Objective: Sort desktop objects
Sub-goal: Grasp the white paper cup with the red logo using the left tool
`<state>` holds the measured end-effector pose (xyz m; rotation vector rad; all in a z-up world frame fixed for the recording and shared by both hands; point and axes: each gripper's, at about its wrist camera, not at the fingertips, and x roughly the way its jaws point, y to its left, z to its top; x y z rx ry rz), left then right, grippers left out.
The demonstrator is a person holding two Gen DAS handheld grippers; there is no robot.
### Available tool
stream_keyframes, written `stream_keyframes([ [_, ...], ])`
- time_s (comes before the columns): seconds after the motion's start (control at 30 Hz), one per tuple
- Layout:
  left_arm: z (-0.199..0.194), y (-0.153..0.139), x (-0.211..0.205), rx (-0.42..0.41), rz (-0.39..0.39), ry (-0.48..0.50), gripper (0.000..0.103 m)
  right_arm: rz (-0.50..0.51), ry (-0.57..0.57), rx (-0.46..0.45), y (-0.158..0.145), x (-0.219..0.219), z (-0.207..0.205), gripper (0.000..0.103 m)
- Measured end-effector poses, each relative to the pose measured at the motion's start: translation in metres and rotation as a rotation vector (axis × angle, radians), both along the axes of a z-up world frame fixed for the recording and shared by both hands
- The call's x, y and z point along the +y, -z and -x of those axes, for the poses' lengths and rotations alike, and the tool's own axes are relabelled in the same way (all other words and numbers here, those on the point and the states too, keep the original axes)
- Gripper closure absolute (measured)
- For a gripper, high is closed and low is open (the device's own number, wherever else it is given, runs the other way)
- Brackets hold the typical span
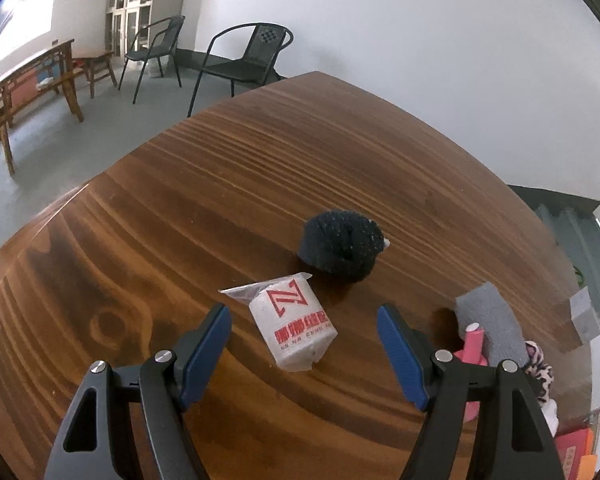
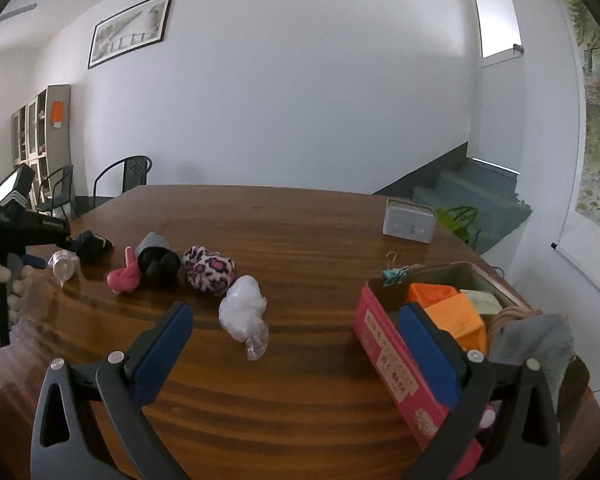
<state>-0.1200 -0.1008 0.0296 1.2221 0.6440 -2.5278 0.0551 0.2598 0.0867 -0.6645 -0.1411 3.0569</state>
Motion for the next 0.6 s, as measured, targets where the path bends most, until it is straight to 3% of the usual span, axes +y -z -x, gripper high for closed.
stream_keyframes([
  [0.17, 0.006, 0.010, 0.005, -0.032, -0.008, 0.003, 0.028, -0.006, -0.020, -0.030, 0.004, -0.006, 0.005, 0.000],
  [0.23, 0.006, 0.012, 0.004, -0.036, -0.017, 0.000, 0.044, -0.006, -0.023, -0.042, 0.006, -0.006, 0.006, 0.000],
  [0.33, 0.005, 0.012, 0.001, -0.030, -0.031, -0.008, 0.046, 0.001, -0.023, -0.051, 0.006, -0.004, 0.007, 0.000],
  [0.43, 0.001, 0.011, 0.002, -0.023, -0.049, -0.003, 0.058, 0.009, -0.023, -0.058, 0.007, -0.003, 0.008, 0.000],
  [0.6, -0.006, 0.004, 0.002, -0.010, -0.057, 0.015, 0.059, 0.026, -0.036, -0.069, 0.008, -0.001, 0.010, 0.000],
])
